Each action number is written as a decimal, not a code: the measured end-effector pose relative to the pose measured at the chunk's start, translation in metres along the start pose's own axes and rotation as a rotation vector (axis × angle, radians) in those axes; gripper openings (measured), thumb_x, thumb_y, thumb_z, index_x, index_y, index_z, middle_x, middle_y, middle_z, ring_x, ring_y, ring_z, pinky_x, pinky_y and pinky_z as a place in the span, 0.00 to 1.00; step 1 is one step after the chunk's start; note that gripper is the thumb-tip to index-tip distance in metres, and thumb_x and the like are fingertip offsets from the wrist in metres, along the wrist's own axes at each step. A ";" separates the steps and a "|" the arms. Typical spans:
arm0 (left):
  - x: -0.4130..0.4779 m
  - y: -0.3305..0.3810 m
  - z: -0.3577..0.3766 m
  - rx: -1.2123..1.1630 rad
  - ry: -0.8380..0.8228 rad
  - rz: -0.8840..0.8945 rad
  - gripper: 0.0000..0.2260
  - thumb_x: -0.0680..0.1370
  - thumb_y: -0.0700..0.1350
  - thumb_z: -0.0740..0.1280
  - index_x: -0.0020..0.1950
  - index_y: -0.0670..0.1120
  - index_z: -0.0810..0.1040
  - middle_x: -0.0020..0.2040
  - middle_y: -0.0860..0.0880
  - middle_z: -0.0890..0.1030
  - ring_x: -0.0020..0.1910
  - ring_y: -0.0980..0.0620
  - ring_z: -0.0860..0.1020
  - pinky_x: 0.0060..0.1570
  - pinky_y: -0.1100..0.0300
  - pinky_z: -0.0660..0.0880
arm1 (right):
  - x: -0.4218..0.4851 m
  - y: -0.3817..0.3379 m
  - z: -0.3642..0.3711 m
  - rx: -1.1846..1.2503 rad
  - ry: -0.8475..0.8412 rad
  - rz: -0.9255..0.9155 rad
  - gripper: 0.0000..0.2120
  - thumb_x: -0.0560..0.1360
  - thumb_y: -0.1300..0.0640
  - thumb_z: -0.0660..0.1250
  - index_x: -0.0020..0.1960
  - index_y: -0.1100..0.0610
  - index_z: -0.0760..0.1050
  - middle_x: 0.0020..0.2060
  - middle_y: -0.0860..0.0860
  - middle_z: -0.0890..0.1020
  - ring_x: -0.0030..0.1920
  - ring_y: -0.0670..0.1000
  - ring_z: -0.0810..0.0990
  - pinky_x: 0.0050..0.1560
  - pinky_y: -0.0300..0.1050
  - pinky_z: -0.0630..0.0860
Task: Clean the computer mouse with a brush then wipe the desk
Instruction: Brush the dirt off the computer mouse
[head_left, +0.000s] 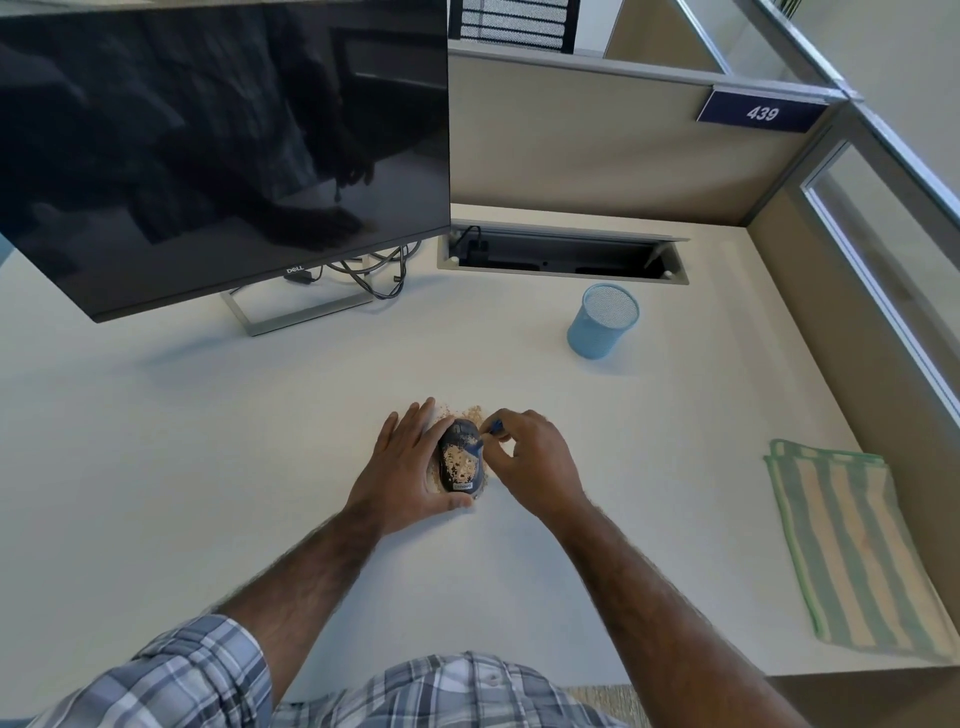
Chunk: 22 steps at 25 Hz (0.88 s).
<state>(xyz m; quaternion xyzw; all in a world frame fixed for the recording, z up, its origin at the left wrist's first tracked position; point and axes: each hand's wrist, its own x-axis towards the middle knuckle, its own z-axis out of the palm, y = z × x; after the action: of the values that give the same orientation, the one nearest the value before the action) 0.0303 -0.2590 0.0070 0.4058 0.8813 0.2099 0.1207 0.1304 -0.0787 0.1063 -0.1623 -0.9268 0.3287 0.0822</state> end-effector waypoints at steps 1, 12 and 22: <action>0.000 0.001 0.000 0.002 -0.003 0.000 0.53 0.67 0.80 0.62 0.83 0.52 0.53 0.85 0.49 0.45 0.83 0.51 0.42 0.81 0.47 0.41 | -0.001 0.000 0.000 -0.003 0.004 0.010 0.05 0.76 0.54 0.66 0.48 0.51 0.80 0.38 0.43 0.81 0.43 0.46 0.76 0.42 0.45 0.73; 0.000 0.002 -0.004 0.020 -0.018 -0.004 0.54 0.67 0.81 0.61 0.83 0.51 0.52 0.85 0.48 0.45 0.83 0.50 0.41 0.81 0.48 0.40 | -0.009 0.004 0.001 0.021 0.037 -0.005 0.06 0.77 0.55 0.67 0.51 0.51 0.82 0.39 0.45 0.81 0.44 0.46 0.75 0.44 0.47 0.74; 0.000 0.003 -0.004 0.011 -0.012 0.005 0.54 0.67 0.81 0.60 0.83 0.51 0.53 0.85 0.48 0.46 0.83 0.50 0.42 0.81 0.47 0.41 | -0.010 0.001 0.003 -0.037 0.046 0.007 0.04 0.76 0.55 0.66 0.48 0.52 0.80 0.38 0.46 0.82 0.42 0.47 0.76 0.43 0.49 0.76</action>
<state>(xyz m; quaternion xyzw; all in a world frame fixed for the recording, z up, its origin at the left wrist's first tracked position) 0.0306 -0.2582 0.0119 0.4101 0.8806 0.2029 0.1233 0.1394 -0.0832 0.1025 -0.1747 -0.9300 0.3080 0.0992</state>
